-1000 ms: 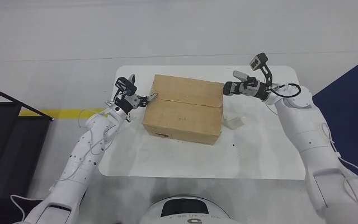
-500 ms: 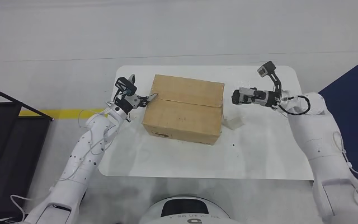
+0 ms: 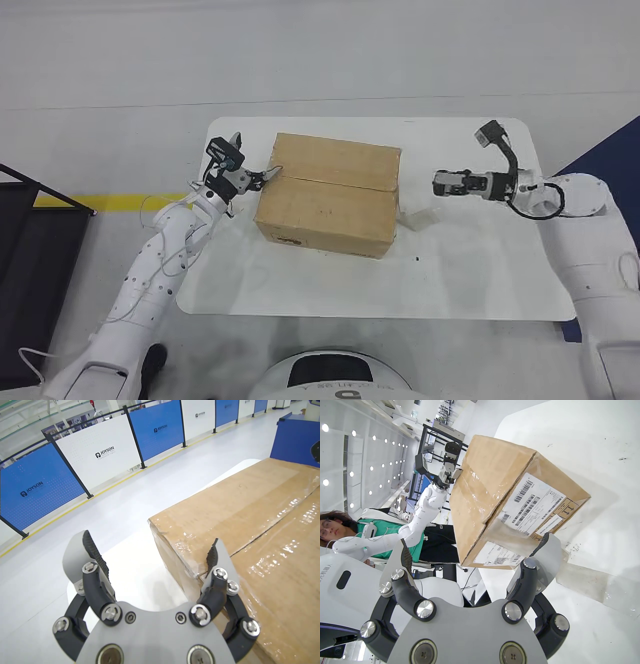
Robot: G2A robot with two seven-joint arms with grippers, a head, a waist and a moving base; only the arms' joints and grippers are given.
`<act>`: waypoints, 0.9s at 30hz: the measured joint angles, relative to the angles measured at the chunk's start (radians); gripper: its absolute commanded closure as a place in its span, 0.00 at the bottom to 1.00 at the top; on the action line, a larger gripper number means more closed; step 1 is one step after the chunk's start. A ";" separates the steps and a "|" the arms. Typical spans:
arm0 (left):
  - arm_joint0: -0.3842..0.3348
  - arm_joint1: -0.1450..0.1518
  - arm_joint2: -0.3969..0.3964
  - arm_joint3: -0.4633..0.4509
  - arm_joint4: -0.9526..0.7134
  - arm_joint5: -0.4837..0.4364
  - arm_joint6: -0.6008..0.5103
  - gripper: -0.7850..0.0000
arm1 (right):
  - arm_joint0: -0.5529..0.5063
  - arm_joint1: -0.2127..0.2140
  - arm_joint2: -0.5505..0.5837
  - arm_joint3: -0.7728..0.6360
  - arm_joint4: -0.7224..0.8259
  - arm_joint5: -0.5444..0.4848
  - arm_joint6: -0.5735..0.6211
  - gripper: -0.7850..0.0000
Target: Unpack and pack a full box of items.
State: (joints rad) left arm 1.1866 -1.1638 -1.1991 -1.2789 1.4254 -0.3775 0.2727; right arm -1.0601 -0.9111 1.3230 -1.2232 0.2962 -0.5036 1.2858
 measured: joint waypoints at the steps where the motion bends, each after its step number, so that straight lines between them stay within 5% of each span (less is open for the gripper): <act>1: 0.000 0.000 0.000 0.000 0.000 0.000 0.000 0.00 | -0.007 0.001 -0.014 -0.022 -0.062 -0.012 -0.030 0.00; 9: 0.000 0.000 0.000 0.000 0.000 0.000 0.000 0.00 | -0.125 0.030 0.038 -0.116 -0.517 -0.054 -0.150 0.00; 27: 0.000 0.000 0.000 0.000 0.000 0.000 0.000 0.00 | -0.214 0.014 -0.065 -0.270 -0.684 0.103 -0.372 0.00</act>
State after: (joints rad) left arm 1.1866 -1.1638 -1.1991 -1.2789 1.4254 -0.3775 0.2727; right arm -1.2743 -0.8970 1.2582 -1.4932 -0.3876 -0.4003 0.9138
